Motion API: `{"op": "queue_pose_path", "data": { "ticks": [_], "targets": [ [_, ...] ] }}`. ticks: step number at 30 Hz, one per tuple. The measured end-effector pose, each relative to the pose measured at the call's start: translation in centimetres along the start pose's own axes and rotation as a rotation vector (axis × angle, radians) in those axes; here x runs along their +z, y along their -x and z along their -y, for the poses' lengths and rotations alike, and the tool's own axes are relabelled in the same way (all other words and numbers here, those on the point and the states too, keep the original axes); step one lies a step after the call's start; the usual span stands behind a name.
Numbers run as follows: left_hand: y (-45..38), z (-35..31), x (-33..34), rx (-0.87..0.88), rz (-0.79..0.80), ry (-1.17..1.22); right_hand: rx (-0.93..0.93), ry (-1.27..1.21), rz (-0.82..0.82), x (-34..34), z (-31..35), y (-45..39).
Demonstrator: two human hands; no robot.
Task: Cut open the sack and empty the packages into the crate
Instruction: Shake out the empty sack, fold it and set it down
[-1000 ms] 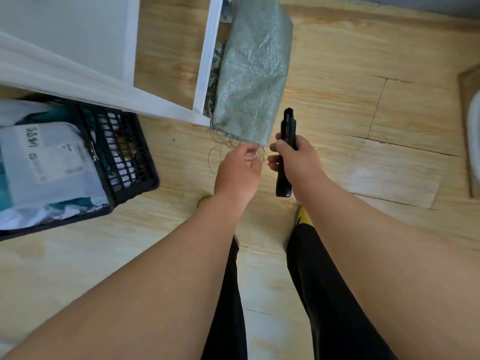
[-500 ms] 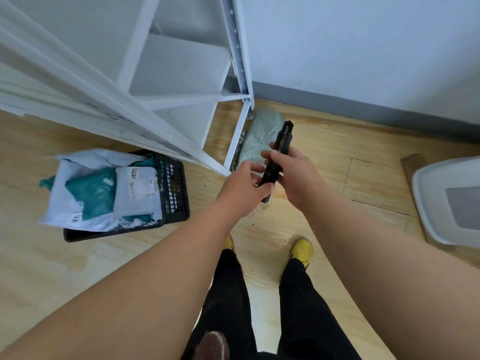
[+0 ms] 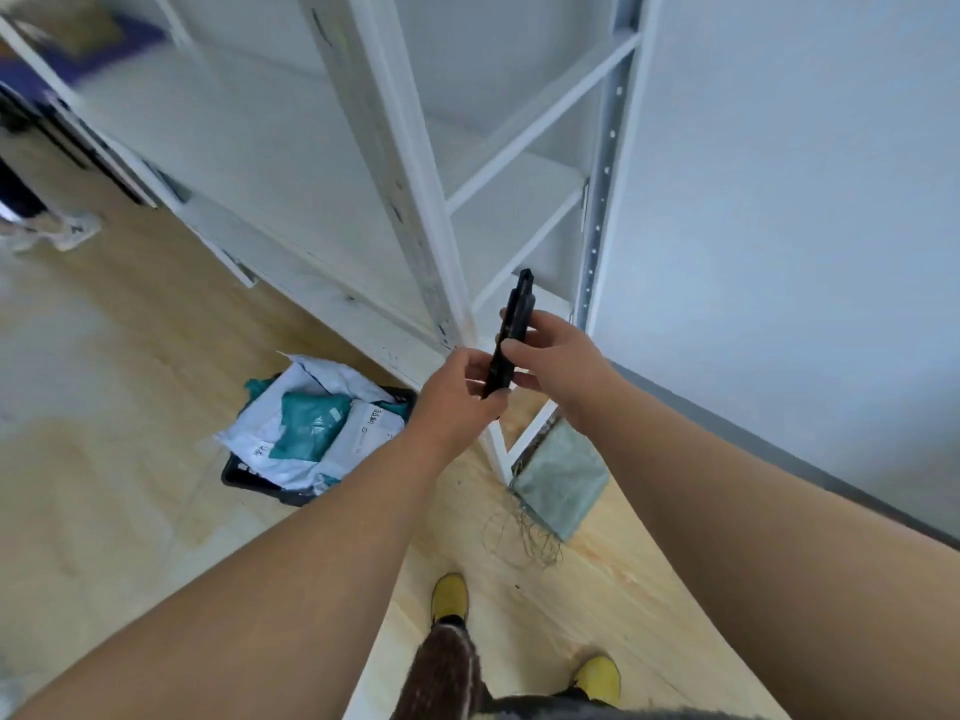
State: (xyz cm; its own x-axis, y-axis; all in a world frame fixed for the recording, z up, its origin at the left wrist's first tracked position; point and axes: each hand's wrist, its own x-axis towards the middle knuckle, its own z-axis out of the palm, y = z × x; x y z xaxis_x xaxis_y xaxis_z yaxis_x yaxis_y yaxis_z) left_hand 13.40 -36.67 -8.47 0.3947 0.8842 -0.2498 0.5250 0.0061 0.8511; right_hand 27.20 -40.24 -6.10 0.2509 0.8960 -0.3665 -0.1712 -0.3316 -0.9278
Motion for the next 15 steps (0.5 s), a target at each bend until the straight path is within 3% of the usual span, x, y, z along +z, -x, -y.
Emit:
{"op": "queue_pose_path", "data": {
  "ticks": [4, 10, 15],
  "targets": [
    [1.0, 1.7, -3.3, -0.04, -0.064, 0.014, -0.028, 0.126, 0.119, 3.6, 1.1, 0.6],
    [-0.3, 5.4, -7.6, -0.208, -0.28, 0.089, -0.026, 0.442, 0.241, 8.5, 1.3, -0.7],
    [-4.5, 4.9, -10.6, -0.199, -0.13, -0.25, 0.054, 0.428, 0.182, 11.7, 1.5, -3.1]
  ]
}}
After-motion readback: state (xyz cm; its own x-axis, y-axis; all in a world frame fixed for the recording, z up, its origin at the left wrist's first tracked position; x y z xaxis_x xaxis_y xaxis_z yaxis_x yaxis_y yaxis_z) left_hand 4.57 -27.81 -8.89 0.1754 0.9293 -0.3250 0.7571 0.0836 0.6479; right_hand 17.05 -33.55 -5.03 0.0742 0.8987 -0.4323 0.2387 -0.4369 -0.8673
